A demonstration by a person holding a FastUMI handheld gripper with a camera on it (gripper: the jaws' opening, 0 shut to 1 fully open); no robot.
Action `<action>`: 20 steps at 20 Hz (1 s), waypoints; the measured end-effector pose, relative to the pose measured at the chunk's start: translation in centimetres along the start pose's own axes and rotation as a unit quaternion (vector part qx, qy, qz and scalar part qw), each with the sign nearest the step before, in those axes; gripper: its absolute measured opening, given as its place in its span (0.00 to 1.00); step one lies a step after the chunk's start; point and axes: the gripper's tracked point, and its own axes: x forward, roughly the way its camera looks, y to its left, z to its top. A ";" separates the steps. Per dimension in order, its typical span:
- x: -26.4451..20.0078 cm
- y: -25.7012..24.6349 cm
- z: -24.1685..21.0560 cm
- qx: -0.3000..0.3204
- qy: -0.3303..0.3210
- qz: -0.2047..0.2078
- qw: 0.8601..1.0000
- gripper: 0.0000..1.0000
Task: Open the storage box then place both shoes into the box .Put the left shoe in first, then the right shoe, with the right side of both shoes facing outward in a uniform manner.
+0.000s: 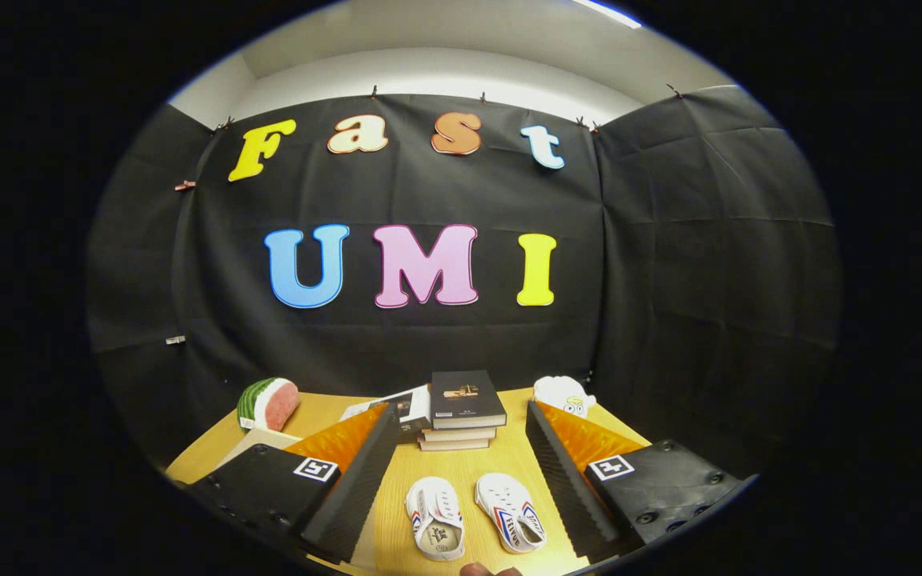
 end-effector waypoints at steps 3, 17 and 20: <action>-0.6 0.2 -0.7 -0.003 0.008 -0.002 1.000 0.97; 1.8 1.9 -1.8 0.025 0.041 0.054 0.997 0.97; 2.3 2.2 -3.7 0.045 0.077 0.068 0.994 0.96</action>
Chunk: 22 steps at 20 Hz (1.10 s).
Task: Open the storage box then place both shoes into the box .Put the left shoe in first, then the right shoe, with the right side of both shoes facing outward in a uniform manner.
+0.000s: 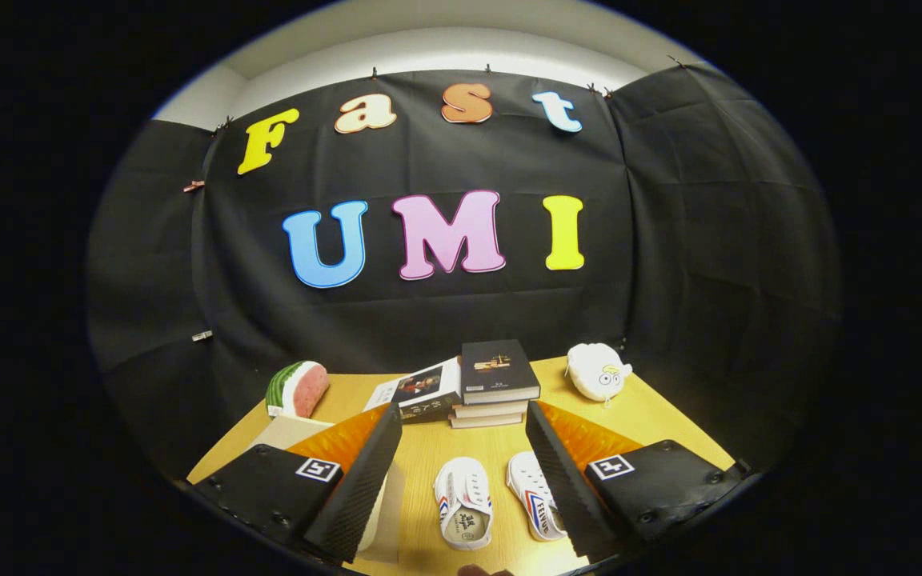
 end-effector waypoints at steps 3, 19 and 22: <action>0.8 0.8 -2.4 0.043 0.051 0.028 0.997 0.98; 2.1 5.5 -14.9 0.316 0.340 0.196 0.864 0.98; 1.4 6.9 -15.7 0.336 0.368 0.234 0.835 0.98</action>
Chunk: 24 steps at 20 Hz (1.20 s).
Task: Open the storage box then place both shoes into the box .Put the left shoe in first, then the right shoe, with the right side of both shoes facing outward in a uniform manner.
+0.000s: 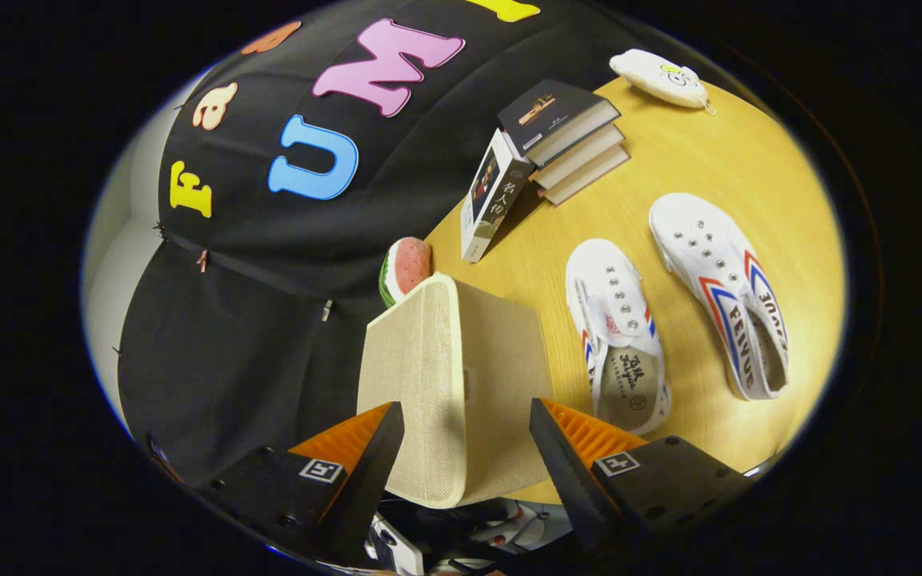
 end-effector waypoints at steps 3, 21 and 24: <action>1.0 0.0 -1.7 0.003 0.041 0.023 0.999 0.97; 3.8 1.0 -3.2 0.129 0.083 0.065 0.986 0.17; 3.2 2.4 -3.4 0.121 0.083 0.068 0.987 0.07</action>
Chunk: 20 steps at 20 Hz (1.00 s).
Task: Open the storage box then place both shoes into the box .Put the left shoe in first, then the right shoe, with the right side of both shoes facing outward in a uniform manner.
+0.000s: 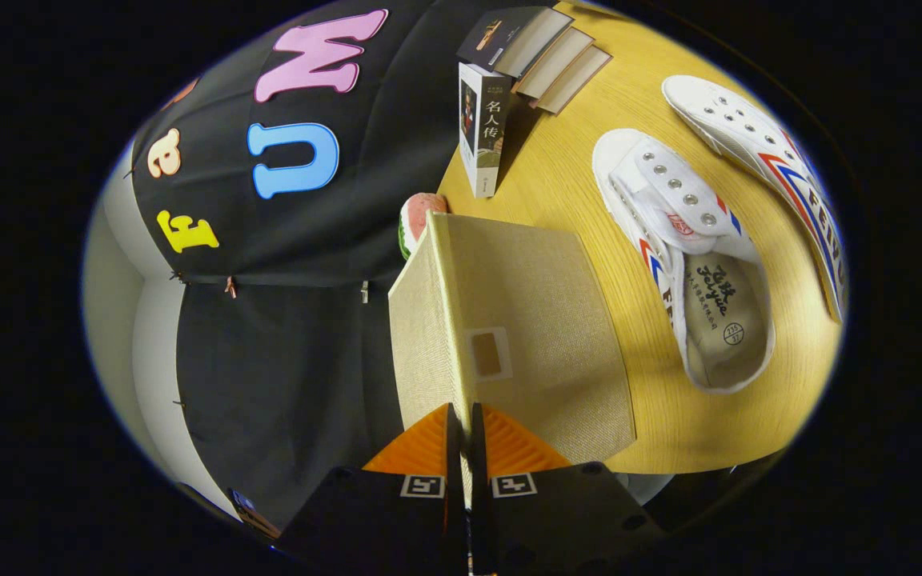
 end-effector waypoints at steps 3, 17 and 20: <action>-0.4 3.8 0.0 -0.012 -0.014 0.023 1.000 0.05; 10.6 22.2 -6.4 -0.157 0.005 0.052 0.986 0.07; 16.1 23.2 -9.6 -0.178 0.019 0.034 0.983 0.06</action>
